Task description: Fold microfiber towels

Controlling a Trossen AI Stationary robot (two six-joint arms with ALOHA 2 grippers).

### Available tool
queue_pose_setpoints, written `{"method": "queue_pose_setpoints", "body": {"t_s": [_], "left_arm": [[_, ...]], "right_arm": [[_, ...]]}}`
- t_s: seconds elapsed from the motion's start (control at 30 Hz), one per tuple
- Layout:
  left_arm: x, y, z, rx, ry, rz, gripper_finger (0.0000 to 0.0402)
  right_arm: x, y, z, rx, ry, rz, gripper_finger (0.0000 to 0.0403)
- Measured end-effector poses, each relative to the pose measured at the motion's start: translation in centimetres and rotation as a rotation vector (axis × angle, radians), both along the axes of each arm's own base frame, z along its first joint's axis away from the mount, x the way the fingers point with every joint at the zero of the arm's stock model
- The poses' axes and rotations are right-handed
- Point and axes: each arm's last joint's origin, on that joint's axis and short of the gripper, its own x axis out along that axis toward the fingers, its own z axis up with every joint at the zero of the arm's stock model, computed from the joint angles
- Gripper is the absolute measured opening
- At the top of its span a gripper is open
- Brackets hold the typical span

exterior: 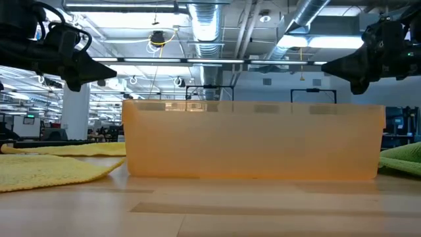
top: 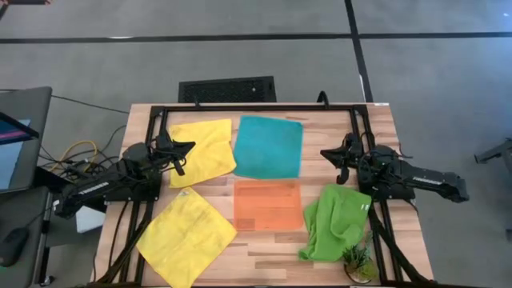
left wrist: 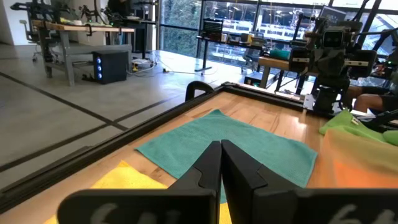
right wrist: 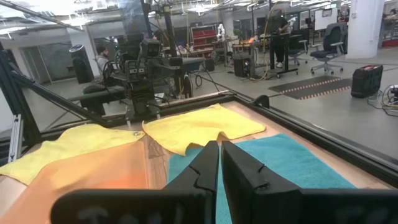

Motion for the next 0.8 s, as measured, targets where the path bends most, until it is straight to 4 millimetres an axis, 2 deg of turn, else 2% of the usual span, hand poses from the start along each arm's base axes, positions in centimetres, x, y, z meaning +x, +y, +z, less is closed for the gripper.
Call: {"method": "queue_pose_setpoints", "body": {"t_s": [0.13,0.37,0.47,0.53,0.7,0.8], "left_arm": [[0.0,0.1,0.2,0.022,-0.034,0.012,0.0000],[-0.1,-0.1,2.1,0.140,-0.191,-0.015,0.0000],[-0.2,-0.2,2.6,0.175,-0.189,-0.031,0.0000],[-0.3,-0.2,3.0,0.171,-0.160,-0.030,0.0000],[-0.3,-0.2,6.0,0.207,-0.100,-0.010,0.0000],[0.2,0.2,7.7,0.191,-0.002,0.040,0.0000]], "right_arm": [[0.0,0.0,0.0,0.000,0.000,0.000,0.0044],[0.0,-0.1,0.3,-0.006,-0.030,-0.026,0.0044],[-0.1,-0.2,0.9,-0.045,-0.082,-0.042,0.0044],[-0.2,-0.2,1.6,-0.060,-0.143,-0.052,0.0044],[-0.9,-0.1,4.5,-0.089,-0.270,-0.053,0.0044],[-1.4,0.1,6.0,-0.116,-0.256,-0.056,0.0044]]}}
